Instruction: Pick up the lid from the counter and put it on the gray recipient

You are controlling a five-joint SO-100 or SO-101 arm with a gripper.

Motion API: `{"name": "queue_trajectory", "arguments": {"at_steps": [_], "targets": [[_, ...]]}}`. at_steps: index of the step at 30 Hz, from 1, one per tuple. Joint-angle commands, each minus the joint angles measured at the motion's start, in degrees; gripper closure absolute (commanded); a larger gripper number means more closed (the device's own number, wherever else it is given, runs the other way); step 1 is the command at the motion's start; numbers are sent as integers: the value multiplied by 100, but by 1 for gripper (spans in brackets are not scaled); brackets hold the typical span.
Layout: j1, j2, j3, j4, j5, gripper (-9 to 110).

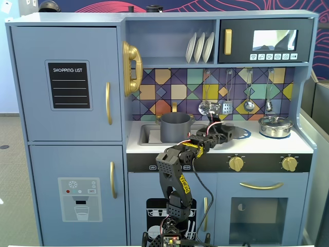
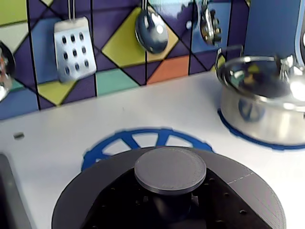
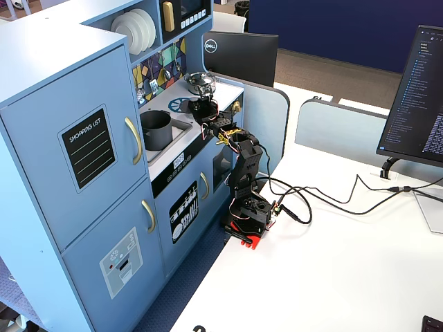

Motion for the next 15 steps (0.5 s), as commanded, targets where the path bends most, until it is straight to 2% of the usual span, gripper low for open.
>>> {"name": "queue_trajectory", "arguments": {"at_steps": [1, 15], "targets": [[-264, 457, -826, 255, 185, 101], [-1969, 940, -2250, 1556, 360, 101]]}}
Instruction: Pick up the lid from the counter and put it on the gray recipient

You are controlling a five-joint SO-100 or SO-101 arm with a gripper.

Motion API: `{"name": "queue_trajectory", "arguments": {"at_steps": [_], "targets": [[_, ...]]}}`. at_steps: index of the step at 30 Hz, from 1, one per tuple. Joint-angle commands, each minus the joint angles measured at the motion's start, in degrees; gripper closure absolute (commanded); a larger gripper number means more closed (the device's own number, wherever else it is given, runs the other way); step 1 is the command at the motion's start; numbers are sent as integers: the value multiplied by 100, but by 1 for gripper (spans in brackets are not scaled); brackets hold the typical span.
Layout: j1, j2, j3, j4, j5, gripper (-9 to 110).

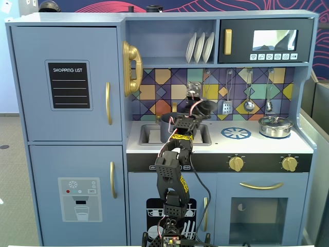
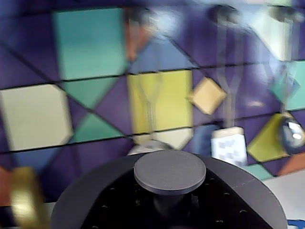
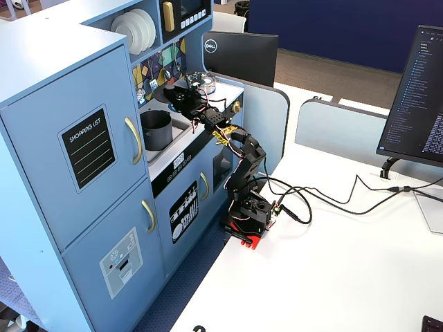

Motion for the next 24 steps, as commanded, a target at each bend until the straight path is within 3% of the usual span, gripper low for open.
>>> {"name": "queue_trajectory", "arguments": {"at_steps": [1, 13, 24], "targets": [[-483, 457, -668, 325, 53, 101], [-1485, 1204, -26, 1063, -18, 102], [-1354, 1362, 677, 853, 70, 102]]}}
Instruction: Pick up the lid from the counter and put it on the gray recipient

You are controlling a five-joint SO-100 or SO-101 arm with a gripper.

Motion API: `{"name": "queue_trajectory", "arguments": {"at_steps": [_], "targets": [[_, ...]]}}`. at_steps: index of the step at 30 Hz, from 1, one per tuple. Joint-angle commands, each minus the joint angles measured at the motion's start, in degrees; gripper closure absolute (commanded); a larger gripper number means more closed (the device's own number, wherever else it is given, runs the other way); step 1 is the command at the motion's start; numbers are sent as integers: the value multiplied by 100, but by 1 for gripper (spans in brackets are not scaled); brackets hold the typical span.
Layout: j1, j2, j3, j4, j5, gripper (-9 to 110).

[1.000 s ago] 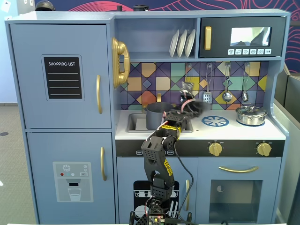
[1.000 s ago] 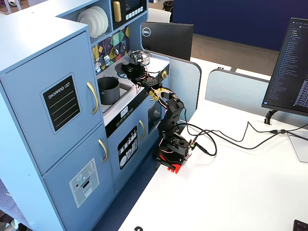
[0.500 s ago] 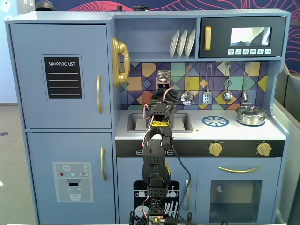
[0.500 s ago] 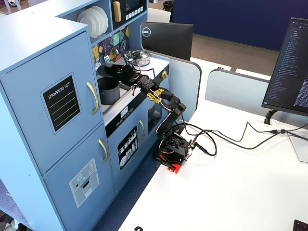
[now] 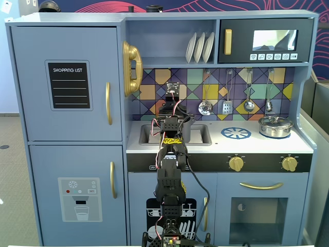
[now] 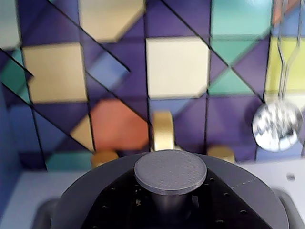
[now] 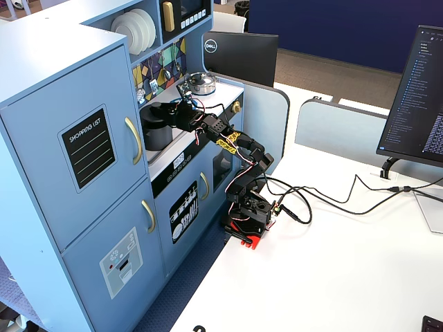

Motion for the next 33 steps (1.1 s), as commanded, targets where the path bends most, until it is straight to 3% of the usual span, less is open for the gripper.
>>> {"name": "queue_trajectory", "arguments": {"at_steps": [1, 33], "targets": [[79, 229, -26, -246, 114, 102], [123, -404, 457, -940, 26, 102]]}}
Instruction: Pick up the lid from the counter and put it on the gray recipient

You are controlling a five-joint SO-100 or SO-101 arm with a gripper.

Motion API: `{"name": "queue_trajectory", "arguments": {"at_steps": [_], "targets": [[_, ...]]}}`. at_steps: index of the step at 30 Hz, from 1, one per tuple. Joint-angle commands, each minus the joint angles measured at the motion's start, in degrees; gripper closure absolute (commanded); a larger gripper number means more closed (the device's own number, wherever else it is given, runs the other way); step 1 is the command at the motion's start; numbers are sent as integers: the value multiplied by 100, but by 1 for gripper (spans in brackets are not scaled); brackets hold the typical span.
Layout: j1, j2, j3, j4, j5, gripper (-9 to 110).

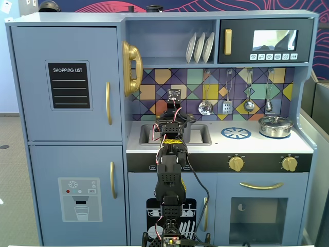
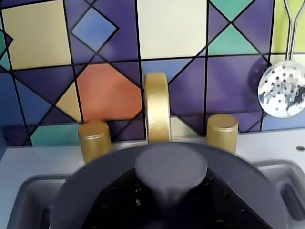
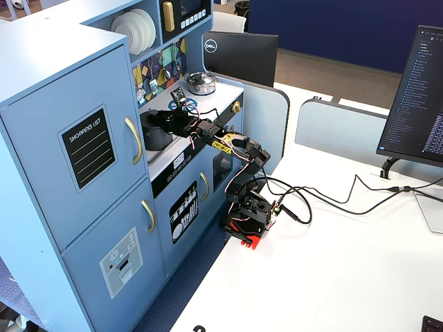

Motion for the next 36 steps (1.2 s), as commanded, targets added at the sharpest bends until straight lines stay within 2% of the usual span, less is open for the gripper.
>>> {"name": "queue_trajectory", "arguments": {"at_steps": [1, 10, 13, 17, 28, 36], "targets": [[88, 97, -35, -202, -79, 102], [193, 88, 70, -272, -308, 102], [229, 105, 35, -272, -9, 83], [272, 141, 0, -246, 149, 71], [176, 211, -246, -255, 167, 68], [97, 773, -316, 404, 132, 67]]}}
